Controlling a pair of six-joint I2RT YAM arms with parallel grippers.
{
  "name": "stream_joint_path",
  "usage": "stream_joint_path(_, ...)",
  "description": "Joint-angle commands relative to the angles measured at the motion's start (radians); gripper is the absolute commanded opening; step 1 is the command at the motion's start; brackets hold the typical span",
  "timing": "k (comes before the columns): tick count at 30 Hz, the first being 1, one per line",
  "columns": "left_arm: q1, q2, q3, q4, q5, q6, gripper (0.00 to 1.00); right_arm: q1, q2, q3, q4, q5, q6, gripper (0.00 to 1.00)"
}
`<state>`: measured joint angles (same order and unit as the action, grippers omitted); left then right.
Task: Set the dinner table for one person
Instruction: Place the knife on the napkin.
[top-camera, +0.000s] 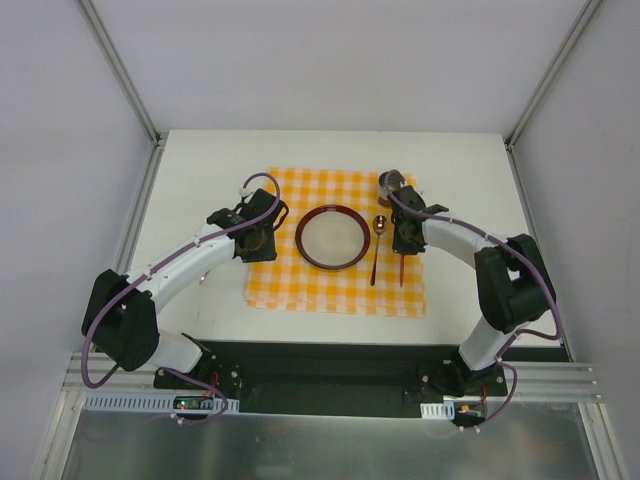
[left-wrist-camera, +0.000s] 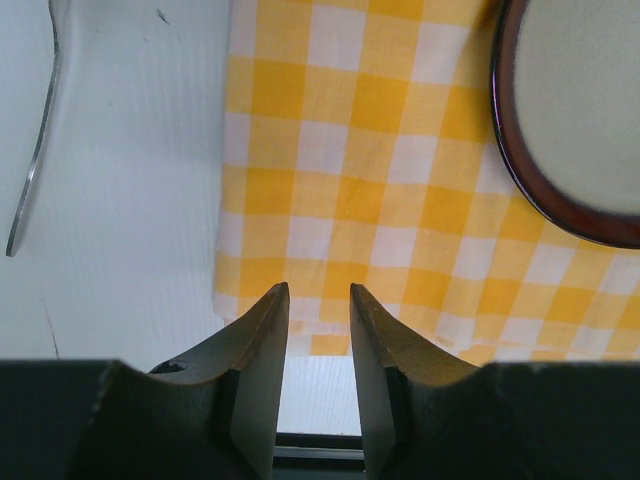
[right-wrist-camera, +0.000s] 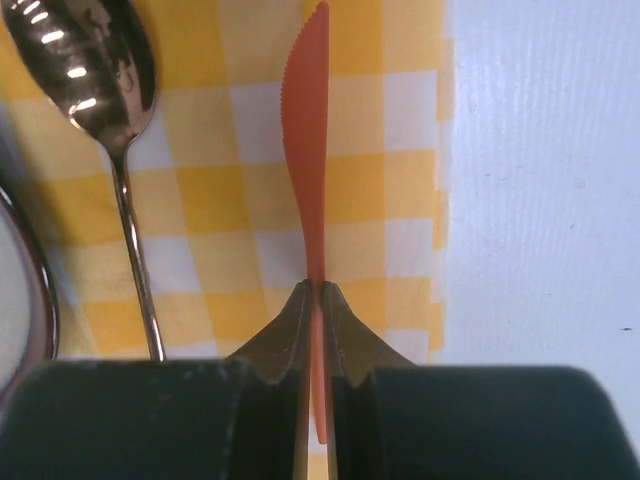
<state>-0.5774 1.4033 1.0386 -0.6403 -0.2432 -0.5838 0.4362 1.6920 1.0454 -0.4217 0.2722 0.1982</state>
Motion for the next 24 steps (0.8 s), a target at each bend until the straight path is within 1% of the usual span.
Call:
stream_joint_path(1,-0.012,-0.007,0.012,-0.015,-0.011,0.013,0.31,-0.024,-0.006,0.015,0.011,0.044,0.049,0.00)
stream_joint_path(15,-0.012,-0.013,0.008,-0.018,-0.016,0.010,0.31,-0.036,0.067,0.010,0.018,0.016,0.035,0.00)
stream_joint_path(16,-0.012,-0.012,0.006,-0.016,-0.015,0.010,0.31,-0.039,0.067,0.013,0.015,0.018,0.033,0.12)
stream_joint_path(17,-0.012,-0.010,0.006,-0.016,-0.015,0.010,0.31,-0.039,0.069,0.015,0.009,0.018,0.033,0.21)
stream_joint_path(19,-0.012,-0.010,0.006,-0.018,-0.015,0.012,0.31,-0.039,0.066,0.015,0.006,0.022,0.029,0.29)
stream_joint_path(22,-0.012,-0.010,0.005,-0.016,-0.016,0.010,0.31,-0.040,0.048,0.018,-0.011,0.039,0.026,0.34)
stream_joint_path(24,-0.012,-0.012,0.005,-0.018,-0.015,0.010,0.31,-0.040,0.029,0.025,-0.026,0.048,0.020,0.35)
